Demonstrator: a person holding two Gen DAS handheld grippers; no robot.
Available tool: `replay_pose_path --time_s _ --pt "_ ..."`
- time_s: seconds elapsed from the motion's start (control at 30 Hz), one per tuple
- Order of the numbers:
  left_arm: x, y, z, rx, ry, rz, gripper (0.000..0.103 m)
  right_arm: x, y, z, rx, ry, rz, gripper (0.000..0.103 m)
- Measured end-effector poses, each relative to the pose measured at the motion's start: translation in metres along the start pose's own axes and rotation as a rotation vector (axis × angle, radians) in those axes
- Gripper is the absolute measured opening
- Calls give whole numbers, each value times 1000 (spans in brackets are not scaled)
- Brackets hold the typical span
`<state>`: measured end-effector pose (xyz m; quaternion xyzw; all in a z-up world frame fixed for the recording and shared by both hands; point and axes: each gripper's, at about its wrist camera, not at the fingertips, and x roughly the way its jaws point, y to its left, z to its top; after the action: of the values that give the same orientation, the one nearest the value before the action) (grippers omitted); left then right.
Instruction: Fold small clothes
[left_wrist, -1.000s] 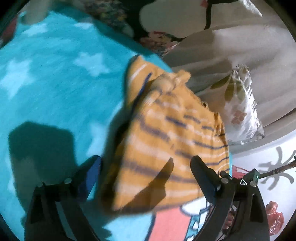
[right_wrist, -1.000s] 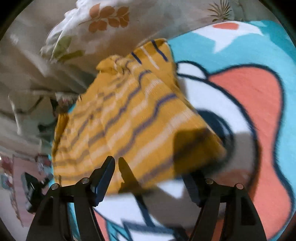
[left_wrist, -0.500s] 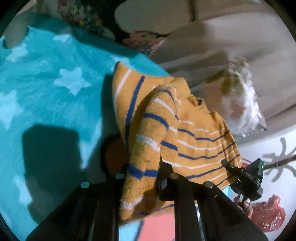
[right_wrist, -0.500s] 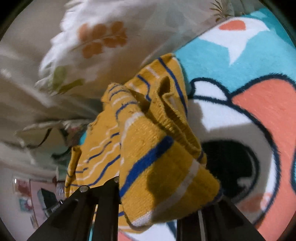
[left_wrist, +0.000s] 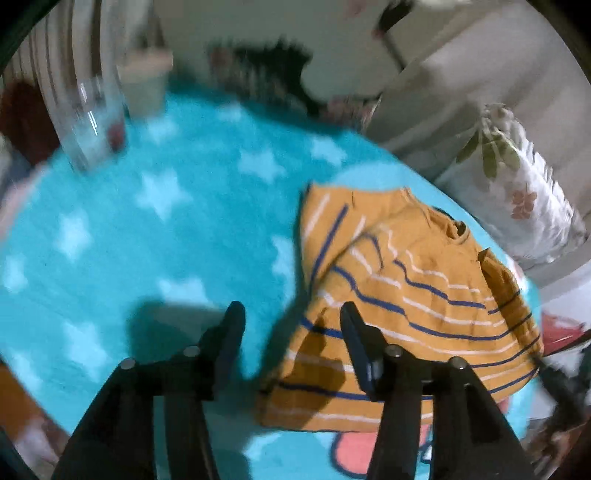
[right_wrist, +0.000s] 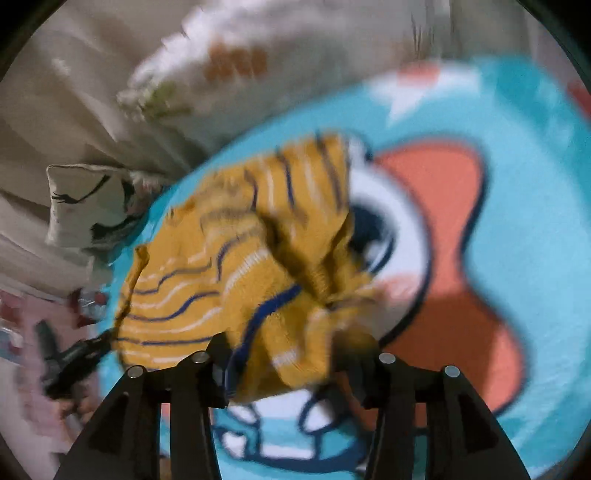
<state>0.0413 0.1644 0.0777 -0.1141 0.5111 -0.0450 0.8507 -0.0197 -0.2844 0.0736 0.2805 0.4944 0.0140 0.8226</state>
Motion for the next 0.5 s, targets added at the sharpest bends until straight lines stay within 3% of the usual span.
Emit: replay_pose_path --time_s 0.07,0.13,0.2,0.33,0.4,0.47,0.5 --pt "-13 -18 2 53 -41 -18 56 -23 18 8 -81 -149 -151 56" --pt "-14 -34 2 95 -51 -56 64 -37 30 16 -124 -253 -228 60" --pt "3 -60 8 151 -32 -101 64 -37 42 23 -149 -284 -179 62" --pt "59 -78 36 172 15 -153 64 32 85 37 -282 -72 18 62" --pt "89 -70 55 149 38 -117 64 74 98 46 -345 -12 -13 62" --pt "118 -53 68 128 57 -31 64 102 95 60 -332 32 -28 60" --pt "124 -46 68 116 66 -27 64 116 88 70 -303 52 -47 58"
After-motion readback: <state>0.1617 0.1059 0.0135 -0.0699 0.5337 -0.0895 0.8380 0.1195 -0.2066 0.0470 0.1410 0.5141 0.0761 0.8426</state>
